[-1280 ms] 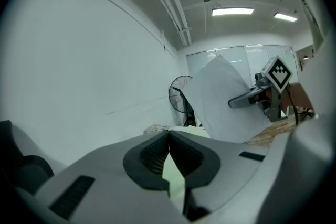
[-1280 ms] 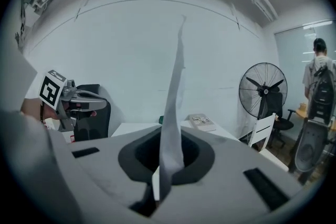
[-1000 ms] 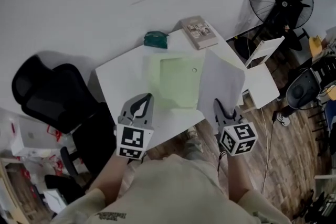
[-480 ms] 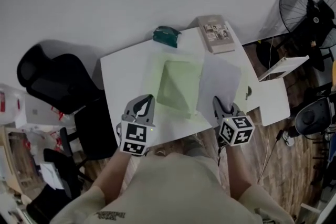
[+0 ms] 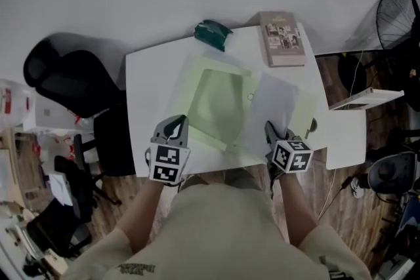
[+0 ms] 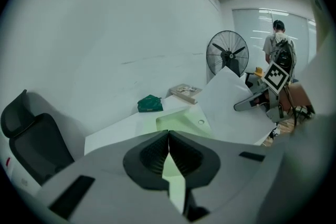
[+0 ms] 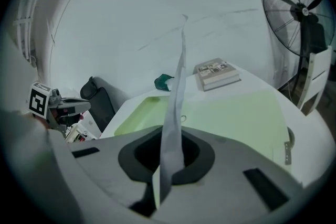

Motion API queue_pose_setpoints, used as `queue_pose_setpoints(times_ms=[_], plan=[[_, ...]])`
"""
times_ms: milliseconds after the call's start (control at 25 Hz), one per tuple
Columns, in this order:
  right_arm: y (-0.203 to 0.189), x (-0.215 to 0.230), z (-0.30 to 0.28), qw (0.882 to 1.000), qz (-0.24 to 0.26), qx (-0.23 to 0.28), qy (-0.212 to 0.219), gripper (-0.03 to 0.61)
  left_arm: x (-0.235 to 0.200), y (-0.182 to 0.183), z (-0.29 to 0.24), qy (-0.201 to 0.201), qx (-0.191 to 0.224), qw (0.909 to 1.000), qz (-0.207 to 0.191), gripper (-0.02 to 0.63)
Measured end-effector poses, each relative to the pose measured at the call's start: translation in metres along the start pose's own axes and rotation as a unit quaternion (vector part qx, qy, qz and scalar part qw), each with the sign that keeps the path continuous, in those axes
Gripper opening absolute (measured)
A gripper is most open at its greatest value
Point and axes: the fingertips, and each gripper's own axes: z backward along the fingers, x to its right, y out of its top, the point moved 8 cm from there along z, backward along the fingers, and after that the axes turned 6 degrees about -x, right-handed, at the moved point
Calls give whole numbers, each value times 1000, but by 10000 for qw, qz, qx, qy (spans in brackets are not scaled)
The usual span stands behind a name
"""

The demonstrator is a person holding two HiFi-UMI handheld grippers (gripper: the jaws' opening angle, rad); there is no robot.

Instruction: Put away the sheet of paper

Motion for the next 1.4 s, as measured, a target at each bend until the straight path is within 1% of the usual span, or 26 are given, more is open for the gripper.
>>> queue_pose_setpoints(times_ms=[200, 440, 600, 880, 1120, 1400], plan=[[-5, 24, -21, 9989, -251, -286, 258, 23, 10, -11, -16, 210, -368, 9990, 156, 21], [-9, 24, -49, 9937, -655, -501, 755, 23, 16, -25, -23, 409, -658, 9963, 363, 21], [-15, 21, -65, 9904, -820, -621, 924, 23, 19, -34, -22, 477, -804, 9946, 458, 21], [-13, 10, -83, 9899, -826, -693, 918, 23, 12, -58, -16, 582, -1003, 9905, 736, 21], [-11, 1, -103, 9891, -944, -778, 826, 23, 2, -71, -10, 625, -1027, 9884, 932, 21], [-11, -22, -132, 9881, -1012, -861, 777, 23, -15, -85, -1, 655, -1005, 9862, 1143, 21]])
